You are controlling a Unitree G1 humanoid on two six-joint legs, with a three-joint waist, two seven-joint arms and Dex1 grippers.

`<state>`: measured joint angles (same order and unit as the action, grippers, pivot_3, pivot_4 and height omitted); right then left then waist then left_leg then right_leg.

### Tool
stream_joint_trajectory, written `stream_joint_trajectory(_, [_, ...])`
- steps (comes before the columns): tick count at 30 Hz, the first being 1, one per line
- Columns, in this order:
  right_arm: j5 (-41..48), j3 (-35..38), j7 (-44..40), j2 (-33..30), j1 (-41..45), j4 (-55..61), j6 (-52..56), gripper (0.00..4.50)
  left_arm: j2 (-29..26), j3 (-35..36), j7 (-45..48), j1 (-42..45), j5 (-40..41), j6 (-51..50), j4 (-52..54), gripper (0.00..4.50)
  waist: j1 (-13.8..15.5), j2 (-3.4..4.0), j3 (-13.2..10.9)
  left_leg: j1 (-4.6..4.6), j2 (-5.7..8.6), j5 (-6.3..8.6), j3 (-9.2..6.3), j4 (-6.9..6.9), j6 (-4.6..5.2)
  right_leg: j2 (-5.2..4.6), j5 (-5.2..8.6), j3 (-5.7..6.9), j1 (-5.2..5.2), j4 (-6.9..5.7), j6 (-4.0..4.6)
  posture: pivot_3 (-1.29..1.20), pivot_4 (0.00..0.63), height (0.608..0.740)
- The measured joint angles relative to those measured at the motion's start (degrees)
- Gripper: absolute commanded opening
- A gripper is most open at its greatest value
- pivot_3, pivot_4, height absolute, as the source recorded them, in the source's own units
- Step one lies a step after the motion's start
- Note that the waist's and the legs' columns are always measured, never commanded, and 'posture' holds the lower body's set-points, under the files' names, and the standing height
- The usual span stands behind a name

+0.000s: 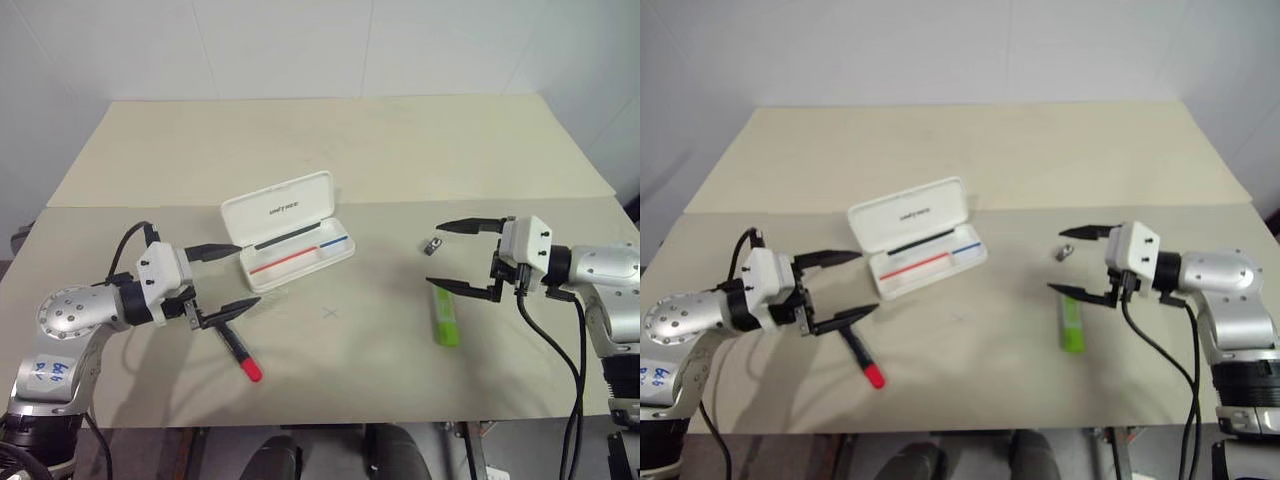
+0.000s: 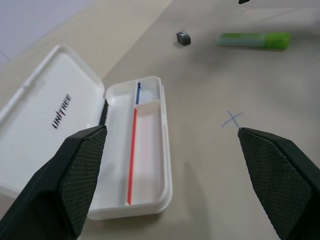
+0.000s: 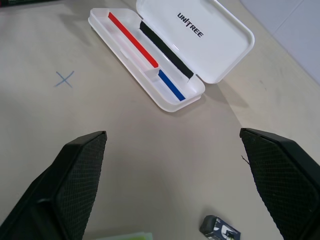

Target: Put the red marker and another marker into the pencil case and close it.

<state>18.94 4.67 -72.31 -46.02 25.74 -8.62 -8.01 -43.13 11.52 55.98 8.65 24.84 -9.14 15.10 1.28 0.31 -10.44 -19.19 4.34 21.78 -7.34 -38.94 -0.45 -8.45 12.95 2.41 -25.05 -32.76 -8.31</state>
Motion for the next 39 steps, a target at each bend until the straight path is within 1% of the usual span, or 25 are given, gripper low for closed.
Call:
stream_joint_trajectory(3, [-0.5, -0.81, 0.19, 1.71, 1.2, -0.8, -0.95, 4.5, 0.0, -0.21, 0.08, 0.21, 0.02, -0.26, -0.01, 4.45, -0.04, 0.0, 0.0, 0.01, 0.0, 0.0, 0.1, -0.04, 0.0, 0.01, -0.02, -0.12, -0.08, -0.11, 0.01, 0.0, 0.15, 0.74])
stream_joint_trajectory(6, [-0.8, -1.39, 0.4, 2.07, 1.35, -0.86, -1.81, 4.5, 0.29, -0.39, 0.01, 0.26, -0.02, -0.13, -0.01, 4.45, -0.04, 0.0, 0.0, 0.01, -0.01, 0.0, 0.14, -0.04, -0.01, 0.02, -0.03, -0.16, -0.12, -0.12, 0.03, 0.0, 0.15, 0.74])
stream_joint_trajectory(12, [-0.56, -1.95, 0.59, 3.05, -1.04, 0.1, -1.54, 4.5, 2.57, -0.73, -3.26, -2.47, -0.03, -1.48, 2.22, 4.45, 0.02, 0.0, 0.0, -0.02, -0.01, 0.01, 0.13, -0.04, 0.02, 0.03, -0.05, -0.24, -0.17, -0.1, 0.01, 0.0, 0.15, 0.74])
stream_joint_trajectory(15, [0.21, -2.46, 0.57, 4.09, -1.24, 2.55, -0.06, 4.5, 2.64, -0.09, -4.41, -5.76, -0.01, -2.17, 5.32, 4.45, -0.19, 0.0, 0.0, -0.01, -0.03, 0.02, 0.12, -0.02, 0.02, 0.07, -0.07, -0.46, -0.3, -0.16, -0.01, 0.0, 0.15, 0.74])
stream_joint_trajectory(18, [1.51, -3.48, 0.69, 5.73, -0.19, 4.6, 2.68, 4.5, 2.59, 2.26, -5.77, -8.9, -0.1, -2.29, 6.71, 4.45, -0.33, 0.0, 0.0, 0.03, -0.1, 0.02, 0.14, -0.05, 0.01, 0.18, -0.15, -0.6, -0.32, -0.16, 0.05, 0.0, 0.15, 0.74])
stream_joint_trajectory(20, [3.01, -3.89, 1.62, 7.1, 1.34, 6.05, 5.36, 4.5, 2.6, 3.37, -7.72, -9.49, -0.44, -2.8, 6.72, 4.45, -0.26, 0.0, 0.0, 0.03, -0.1, 0.0, 0.17, -0.07, -0.02, 0.24, -0.29, -0.72, -0.33, -0.14, 0.08, 0.0, 0.15, 0.74])
stream_joint_trajectory(25, [6.76, -4.01, 2.25, 7.32, 4.87, 12.18, 10.37, 4.5, 3.61, 3.86, -12.34, -11.52, -1.2, -4.67, 7.36, 4.45, 0.15, -0.01, 0.01, 0.03, -0.13, 0.0, 0.22, -0.11, 0.0, 0.4, -0.38, -0.98, -0.33, -0.08, 0.04, 0.0, 0.15, 0.74])
stream_joint_trajectory(29, [7.6, -4.06, 1.77, 6.98, 4.33, 14.84, 11.79, 4.5, 6.71, 1.87, -16.67, -12.89, -2.27, -6.86, 10.36, 4.45, 0.2, -0.06, 0.03, -0.03, -0.12, 0.06, 0.28, -0.11, 0.1, 0.41, -0.41, -1.03, -0.35, 0.04, 0.0, 0.0, 0.15, 0.74])
stream_joint_trajectory(33, [6.71, -4.06, 1.55, 6.22, 4.18, 13.27, 11.49, 4.5, 8.77, -0.46, -19.98, -13.94, -3.37, -8.7, 13.68, 4.45, 0.07, -0.06, 0.03, -0.02, -0.13, 0.08, 0.41, -0.1, 0.13, 0.44, -0.44, -1.12, -0.37, 0.14, -0.05, 0.0, 0.15, 0.74])
stream_joint_trajectory(39, [5.79, -4.07, 1.77, 6.25, 4.43, 12.38, 10.62, 4.5, 11.0, -4.19, -25.12, -13.52, -7.33, -11.34, 13.94, 4.45, 0.05, -0.06, 0.03, 0.02, -0.21, 0.07, 0.5, -0.1, 0.09, 0.55, -0.49, -1.21, -0.39, 0.11, -0.03, 0.0, 0.15, 0.74])
